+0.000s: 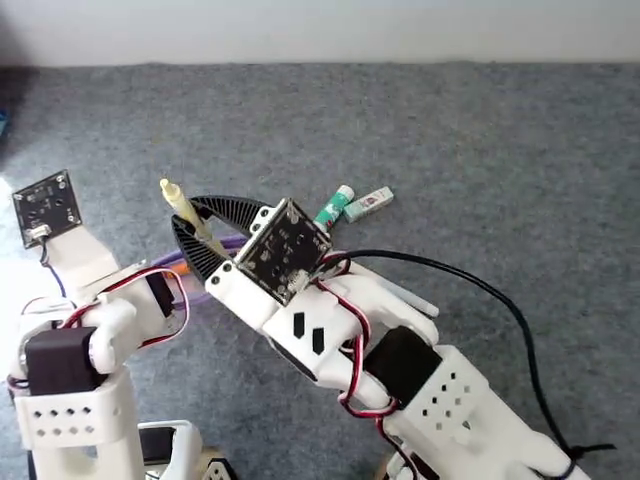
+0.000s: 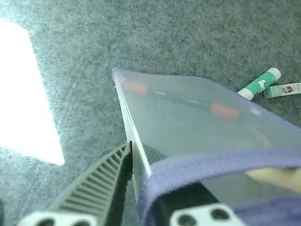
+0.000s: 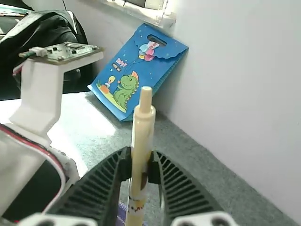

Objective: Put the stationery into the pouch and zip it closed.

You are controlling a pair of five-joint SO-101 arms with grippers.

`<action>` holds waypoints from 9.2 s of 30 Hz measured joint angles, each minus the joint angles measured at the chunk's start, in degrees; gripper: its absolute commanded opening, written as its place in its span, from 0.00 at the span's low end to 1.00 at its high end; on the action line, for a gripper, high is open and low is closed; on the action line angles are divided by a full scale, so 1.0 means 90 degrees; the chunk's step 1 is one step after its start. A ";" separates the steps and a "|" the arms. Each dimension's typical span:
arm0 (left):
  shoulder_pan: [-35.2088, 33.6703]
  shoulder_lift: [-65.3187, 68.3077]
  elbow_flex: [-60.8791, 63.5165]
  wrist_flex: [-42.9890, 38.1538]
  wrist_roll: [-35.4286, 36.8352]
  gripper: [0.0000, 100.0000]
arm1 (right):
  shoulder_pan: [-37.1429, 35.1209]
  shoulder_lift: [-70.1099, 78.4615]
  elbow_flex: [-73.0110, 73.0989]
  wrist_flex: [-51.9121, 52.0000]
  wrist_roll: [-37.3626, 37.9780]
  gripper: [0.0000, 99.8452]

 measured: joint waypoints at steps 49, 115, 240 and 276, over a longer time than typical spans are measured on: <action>-0.0020 0.0000 0.0000 0.0000 0.0000 0.01 | 0.3927 0.3497 -0.0928 0.4894 0.0527 0.13; -0.0020 0.0000 0.0000 0.0000 0.0000 0.01 | 0.2784 0.3204 -0.4962 0.8000 -0.0723 0.01; -0.0029 -0.0068 0.0205 -0.0010 0.0000 0.01 | 0.4571 1.3128 -1.2122 0.6457 -0.4532 0.24; -0.0029 -0.0068 0.0205 -0.0010 0.0000 0.01 | 0.4982 0.6886 -0.6203 0.8010 -0.2510 0.01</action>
